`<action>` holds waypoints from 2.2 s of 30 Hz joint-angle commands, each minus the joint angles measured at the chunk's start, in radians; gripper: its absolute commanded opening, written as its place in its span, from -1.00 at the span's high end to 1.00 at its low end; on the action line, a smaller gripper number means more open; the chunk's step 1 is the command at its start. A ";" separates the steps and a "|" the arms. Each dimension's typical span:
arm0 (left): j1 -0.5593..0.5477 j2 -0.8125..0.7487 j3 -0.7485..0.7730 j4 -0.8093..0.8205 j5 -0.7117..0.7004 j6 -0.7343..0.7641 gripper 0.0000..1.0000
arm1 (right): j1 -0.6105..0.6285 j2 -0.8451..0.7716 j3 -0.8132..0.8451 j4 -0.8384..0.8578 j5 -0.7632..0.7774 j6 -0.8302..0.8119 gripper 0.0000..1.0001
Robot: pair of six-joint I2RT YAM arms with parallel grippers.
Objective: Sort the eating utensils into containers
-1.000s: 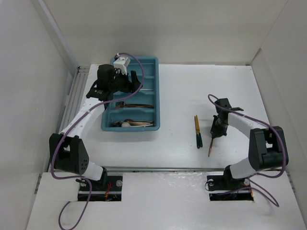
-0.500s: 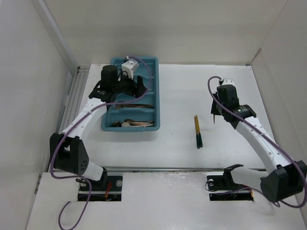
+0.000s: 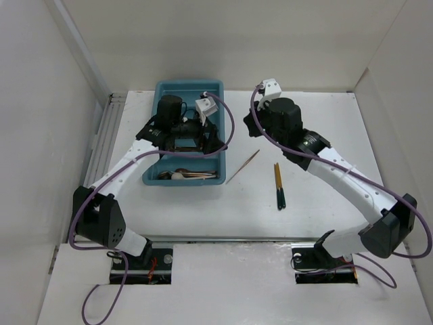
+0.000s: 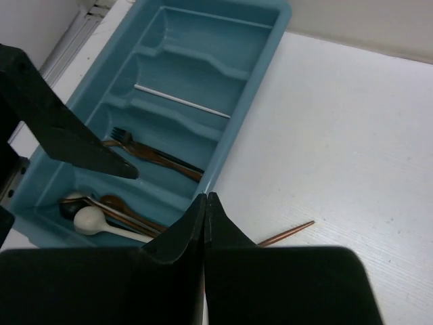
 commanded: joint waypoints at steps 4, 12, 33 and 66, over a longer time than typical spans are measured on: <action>0.003 -0.005 0.041 0.024 -0.005 0.035 -0.64 | -0.026 -0.026 0.022 -0.016 0.045 0.030 1.00; 0.003 -0.014 0.008 0.024 -0.051 0.026 -0.64 | -0.163 0.031 -0.011 -0.188 -0.083 0.045 0.43; 0.003 -0.066 -0.074 0.033 -0.220 0.007 -0.64 | -0.146 0.451 0.122 -0.463 -0.097 0.016 -0.86; 0.003 -0.103 -0.130 0.061 -0.256 -0.020 -0.67 | -0.320 0.136 -0.378 -0.448 -0.076 0.129 0.31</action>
